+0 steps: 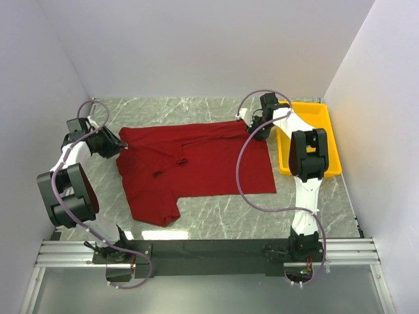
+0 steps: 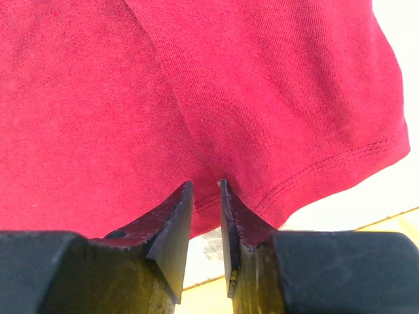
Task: Fold and stack the t-shirts
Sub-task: Fold the tshirt
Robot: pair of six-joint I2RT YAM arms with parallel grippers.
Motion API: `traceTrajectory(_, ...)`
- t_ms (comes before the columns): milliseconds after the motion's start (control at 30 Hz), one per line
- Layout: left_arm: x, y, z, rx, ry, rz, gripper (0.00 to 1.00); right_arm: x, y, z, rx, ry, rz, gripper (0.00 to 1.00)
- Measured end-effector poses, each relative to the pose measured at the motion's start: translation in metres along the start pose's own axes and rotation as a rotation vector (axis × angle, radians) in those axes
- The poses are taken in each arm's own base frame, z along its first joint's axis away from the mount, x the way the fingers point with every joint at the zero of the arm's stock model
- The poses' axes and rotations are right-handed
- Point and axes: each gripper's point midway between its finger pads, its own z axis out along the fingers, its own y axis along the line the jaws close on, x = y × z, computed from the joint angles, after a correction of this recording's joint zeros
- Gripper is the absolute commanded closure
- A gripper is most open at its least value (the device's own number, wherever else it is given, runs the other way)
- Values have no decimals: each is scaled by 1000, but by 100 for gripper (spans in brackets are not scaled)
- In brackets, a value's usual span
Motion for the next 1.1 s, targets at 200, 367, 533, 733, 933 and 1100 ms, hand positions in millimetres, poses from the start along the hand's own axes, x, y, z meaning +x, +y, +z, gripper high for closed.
traceTrajectory(200,-2,-4,-4,11,-9,6,56,-5,-6,-4,15,-7,-18,68)
traceTrajectory(367,0,-3,-3,11,-5,4,56,-10,-15,-9,38,-18,-33,68)
traceTrajectory(533,4,-3,-3,15,5,0,56,-9,-13,-8,27,-10,-40,69)
traceTrajectory(733,6,-3,-3,22,12,-2,56,-8,-12,-8,19,-5,-49,71)
traceTrajectory(933,7,-4,-3,29,16,-3,56,-3,-10,2,1,10,-43,76)
traceTrajectory(1100,8,-4,-2,29,18,-4,56,3,-6,10,-21,24,-41,92)
